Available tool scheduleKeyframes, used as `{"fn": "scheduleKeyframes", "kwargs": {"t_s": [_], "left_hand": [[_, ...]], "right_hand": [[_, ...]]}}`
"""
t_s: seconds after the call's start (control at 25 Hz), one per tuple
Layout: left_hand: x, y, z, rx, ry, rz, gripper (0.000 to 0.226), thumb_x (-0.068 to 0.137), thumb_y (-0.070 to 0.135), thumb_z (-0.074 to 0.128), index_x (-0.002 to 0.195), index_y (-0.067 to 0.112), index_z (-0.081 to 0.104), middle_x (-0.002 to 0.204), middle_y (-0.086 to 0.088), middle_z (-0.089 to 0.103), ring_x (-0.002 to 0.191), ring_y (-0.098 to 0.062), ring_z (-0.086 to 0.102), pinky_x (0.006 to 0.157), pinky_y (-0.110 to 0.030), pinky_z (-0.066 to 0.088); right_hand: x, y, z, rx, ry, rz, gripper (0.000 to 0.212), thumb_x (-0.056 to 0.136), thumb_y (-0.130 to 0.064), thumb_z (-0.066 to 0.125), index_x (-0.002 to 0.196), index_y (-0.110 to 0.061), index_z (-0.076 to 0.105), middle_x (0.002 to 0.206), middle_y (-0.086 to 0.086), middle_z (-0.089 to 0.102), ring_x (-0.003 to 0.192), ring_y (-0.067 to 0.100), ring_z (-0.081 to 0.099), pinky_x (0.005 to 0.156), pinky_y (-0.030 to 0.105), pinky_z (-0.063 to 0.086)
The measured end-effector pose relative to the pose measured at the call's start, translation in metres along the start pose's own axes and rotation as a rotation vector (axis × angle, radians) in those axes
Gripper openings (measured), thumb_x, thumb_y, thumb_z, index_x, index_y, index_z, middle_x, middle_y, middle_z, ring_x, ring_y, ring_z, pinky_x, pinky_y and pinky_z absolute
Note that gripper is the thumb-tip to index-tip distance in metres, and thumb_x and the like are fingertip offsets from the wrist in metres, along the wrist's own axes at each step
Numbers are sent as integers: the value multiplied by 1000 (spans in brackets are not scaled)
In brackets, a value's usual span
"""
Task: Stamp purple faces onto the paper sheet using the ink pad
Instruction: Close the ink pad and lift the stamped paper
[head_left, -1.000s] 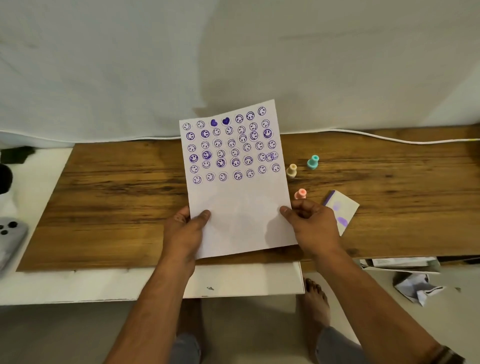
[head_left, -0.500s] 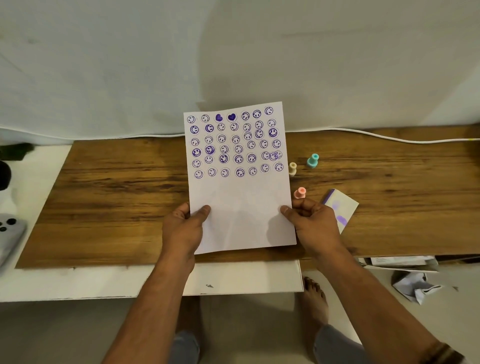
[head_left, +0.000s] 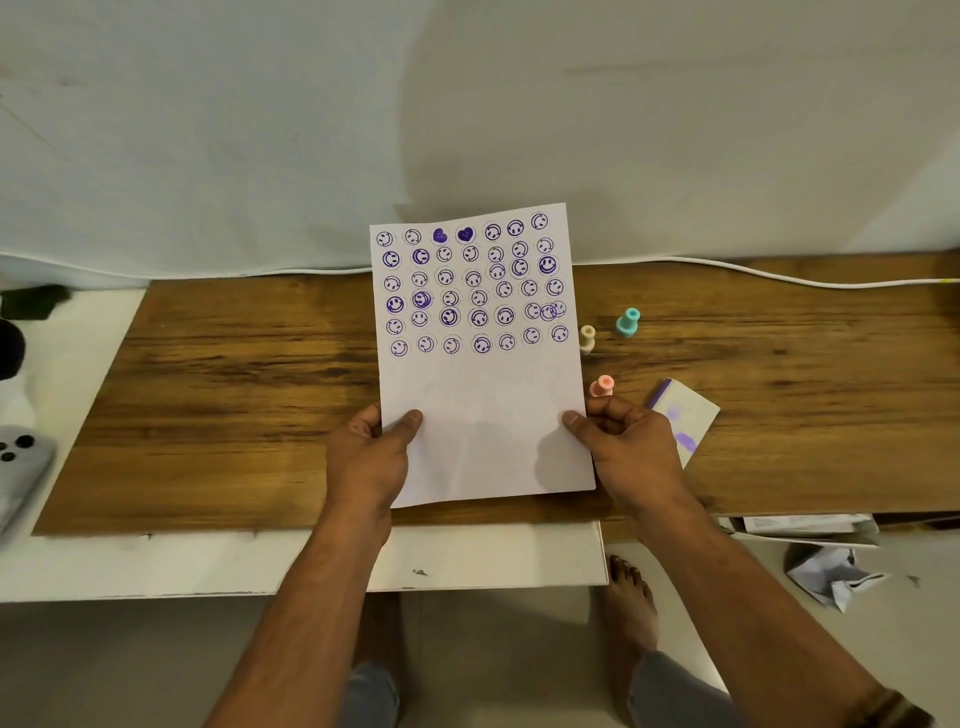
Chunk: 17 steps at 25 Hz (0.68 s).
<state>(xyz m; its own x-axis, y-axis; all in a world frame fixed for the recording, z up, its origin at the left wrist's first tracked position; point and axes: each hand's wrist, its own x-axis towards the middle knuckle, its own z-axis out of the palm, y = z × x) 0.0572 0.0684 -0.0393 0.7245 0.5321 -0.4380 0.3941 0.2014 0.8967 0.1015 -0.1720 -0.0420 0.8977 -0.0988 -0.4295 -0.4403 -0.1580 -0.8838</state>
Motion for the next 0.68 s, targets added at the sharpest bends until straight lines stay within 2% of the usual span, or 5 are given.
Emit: {"fn": "scheduleKeyframes", "kwargs": {"t_s": [0.2, 0.4, 0.52, 0.6, 0.68], "left_hand": [[1, 0, 1, -3, 7, -4, 25, 91, 13, 74, 115, 19, 76, 99, 12, 78, 93, -13, 75, 82, -33, 59], [2, -1, 0, 3, 1, 12, 28, 91, 13, 75, 119, 17, 75, 102, 10, 78, 92, -9, 74, 73, -23, 56], [3, -2, 0, 33, 9, 47, 26, 90, 13, 75, 115, 19, 75, 99, 13, 77, 78, 2, 74, 63, -13, 56], [2, -2, 0, 106, 37, 87, 28, 90, 14, 75, 117, 20, 71, 103, 8, 77, 81, 0, 74, 74, -21, 60], [1, -1, 1, 228, 59, 151, 41, 89, 13, 77, 127, 20, 64, 112, 3, 74, 97, -12, 72, 88, -31, 57]], "right_hand": [[-1, -2, 0, -3, 6, -6, 12, 88, -33, 81, 95, -35, 72, 99, -14, 74, 95, 12, 69, 76, 36, 61], [-3, -4, 0, -8, 23, 14, 19, 88, -31, 81, 105, -27, 75, 105, -7, 76, 98, 18, 71, 84, 44, 62], [-4, -5, 0, -26, 23, 4, 13, 88, -31, 81, 98, -31, 74, 102, -8, 76, 97, 17, 71, 82, 42, 62], [-3, -4, 0, -82, 21, -34, 11, 89, -32, 80, 98, -32, 73, 102, -9, 76, 95, 15, 71, 78, 39, 61], [-3, -4, 1, -193, 17, -82, 12, 91, -34, 78, 101, -31, 72, 100, -14, 72, 95, 11, 68, 70, 32, 57]]}}
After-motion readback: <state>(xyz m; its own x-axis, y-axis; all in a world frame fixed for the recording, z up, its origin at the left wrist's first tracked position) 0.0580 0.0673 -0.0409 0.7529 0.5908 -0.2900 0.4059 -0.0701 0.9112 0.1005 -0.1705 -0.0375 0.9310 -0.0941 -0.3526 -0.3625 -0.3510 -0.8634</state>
